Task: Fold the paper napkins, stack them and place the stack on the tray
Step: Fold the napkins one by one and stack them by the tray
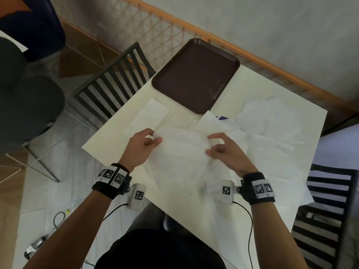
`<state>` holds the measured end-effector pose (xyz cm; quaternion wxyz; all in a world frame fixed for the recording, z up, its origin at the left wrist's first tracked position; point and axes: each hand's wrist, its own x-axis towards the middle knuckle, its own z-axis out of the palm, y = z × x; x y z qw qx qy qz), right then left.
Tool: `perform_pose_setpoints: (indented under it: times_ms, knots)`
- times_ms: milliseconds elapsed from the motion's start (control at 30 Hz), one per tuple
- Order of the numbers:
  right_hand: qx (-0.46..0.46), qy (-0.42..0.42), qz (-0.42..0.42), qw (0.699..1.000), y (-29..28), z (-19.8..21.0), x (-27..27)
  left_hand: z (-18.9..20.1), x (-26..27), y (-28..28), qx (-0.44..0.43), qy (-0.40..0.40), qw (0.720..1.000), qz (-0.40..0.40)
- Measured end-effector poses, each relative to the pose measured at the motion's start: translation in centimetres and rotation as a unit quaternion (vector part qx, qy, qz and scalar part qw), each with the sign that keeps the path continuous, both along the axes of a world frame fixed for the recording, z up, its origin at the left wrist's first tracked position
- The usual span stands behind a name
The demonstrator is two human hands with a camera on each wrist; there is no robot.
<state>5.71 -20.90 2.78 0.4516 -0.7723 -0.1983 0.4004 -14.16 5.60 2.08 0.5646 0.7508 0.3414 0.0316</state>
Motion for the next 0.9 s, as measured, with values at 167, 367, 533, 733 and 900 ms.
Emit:
perform_pose_setpoints:
  times_ms: [167,367,533,733,900]
  knots:
    - [0.129,0.039,-0.105,0.985,0.5,0.4,-2.4,-0.5,1.7,-0.8,0.000,-0.021,0.995,0.099]
    - [0.030,-0.127,-0.155,0.979,1.0,-1.8,-3.4,-1.8,2.5,-0.7,0.101,0.016,0.995,0.008]
    - [0.027,-0.229,-0.081,0.970,2.1,1.8,-3.1,0.0,3.9,-1.6,0.226,-0.041,0.967,-0.115]
    - [0.071,-0.294,-0.049,0.952,3.7,10.2,-2.2,4.2,7.5,-2.9,0.141,-0.160,0.957,-0.196]
    - [-0.009,-0.360,-0.012,0.933,4.3,11.6,0.2,5.8,7.4,-1.7,0.091,-0.173,0.965,-0.175]
